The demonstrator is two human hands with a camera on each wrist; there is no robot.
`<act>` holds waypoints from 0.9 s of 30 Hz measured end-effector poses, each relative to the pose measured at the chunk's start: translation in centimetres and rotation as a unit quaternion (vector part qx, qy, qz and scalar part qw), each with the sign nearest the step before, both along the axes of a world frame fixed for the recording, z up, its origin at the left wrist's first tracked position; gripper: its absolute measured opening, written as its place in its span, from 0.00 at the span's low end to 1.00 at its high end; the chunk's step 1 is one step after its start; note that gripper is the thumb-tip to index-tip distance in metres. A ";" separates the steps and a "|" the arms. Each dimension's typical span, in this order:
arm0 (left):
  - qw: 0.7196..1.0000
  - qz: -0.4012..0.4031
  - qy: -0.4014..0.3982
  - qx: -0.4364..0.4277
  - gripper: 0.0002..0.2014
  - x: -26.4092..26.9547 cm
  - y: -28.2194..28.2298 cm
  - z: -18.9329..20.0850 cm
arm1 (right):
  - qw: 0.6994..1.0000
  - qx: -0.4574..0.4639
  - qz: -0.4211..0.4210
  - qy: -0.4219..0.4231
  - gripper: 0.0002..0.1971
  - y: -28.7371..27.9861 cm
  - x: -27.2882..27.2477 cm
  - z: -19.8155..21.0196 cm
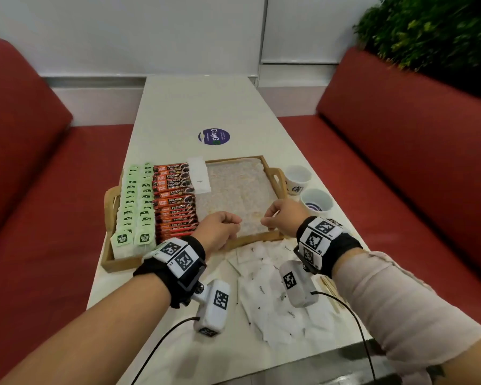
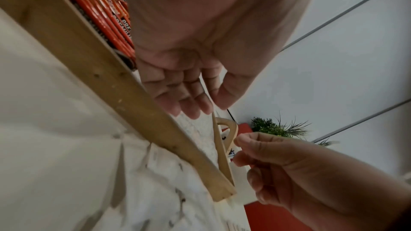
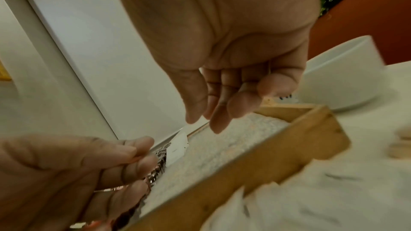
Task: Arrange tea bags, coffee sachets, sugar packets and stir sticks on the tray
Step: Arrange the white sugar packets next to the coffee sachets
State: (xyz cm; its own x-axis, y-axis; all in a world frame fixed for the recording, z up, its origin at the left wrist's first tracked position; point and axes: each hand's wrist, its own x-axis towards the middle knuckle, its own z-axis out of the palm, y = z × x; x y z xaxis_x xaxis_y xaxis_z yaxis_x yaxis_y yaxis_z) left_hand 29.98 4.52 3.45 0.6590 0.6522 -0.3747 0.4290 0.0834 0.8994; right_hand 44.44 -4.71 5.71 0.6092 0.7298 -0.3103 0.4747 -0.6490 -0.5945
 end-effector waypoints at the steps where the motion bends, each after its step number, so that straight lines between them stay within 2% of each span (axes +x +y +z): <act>1: 1.000 -0.003 0.012 0.006 0.06 -0.1 -0.5 -0.2 | 1.000 -0.009 -0.003 0.000 0.08 -0.5 -0.2 -0.3; 6: 0.998 -0.014 0.057 0.001 0.06 -0.5 -2.3 -1.0 | 0.996 -0.085 -0.001 -0.021 0.10 -1.8 -1.6 -1.8; 10: 0.996 -0.021 0.085 0.004 0.06 -1.1 -3.5 -1.3 | 0.983 -0.164 -0.024 -0.082 0.20 -2.5 -2.4 -2.5; 13: 0.993 -0.034 0.111 0.000 0.07 -1.2 -4.1 -1.3 | 0.984 -0.157 -0.034 -0.071 0.29 -2.7 -2.9 -3.1; 15: 0.993 -0.037 0.113 0.001 0.13 -1.2 -4.4 -1.6 | 0.986 -0.145 -0.051 -0.064 0.34 -2.7 -3.5 -3.1; 23: 0.995 -0.017 0.091 -0.043 0.15 -1.8 -4.7 -2.8 | 0.988 -0.130 -0.067 -0.049 0.19 -1.7 -5.5 -3.6; 27: 0.994 0.007 0.072 -0.082 0.10 -2.2 -4.5 -2.7 | 0.989 -0.128 -0.071 -0.022 0.11 -1.1 -5.9 -4.0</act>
State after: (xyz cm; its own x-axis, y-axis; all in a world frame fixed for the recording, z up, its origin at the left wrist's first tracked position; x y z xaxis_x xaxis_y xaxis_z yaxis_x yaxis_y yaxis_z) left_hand 27.76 -0.01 0.70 0.5820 0.5830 -0.5668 0.5504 0.2307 0.8024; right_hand 38.59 -5.83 1.67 0.7169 0.5377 -0.4438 0.3904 -0.8370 -0.3834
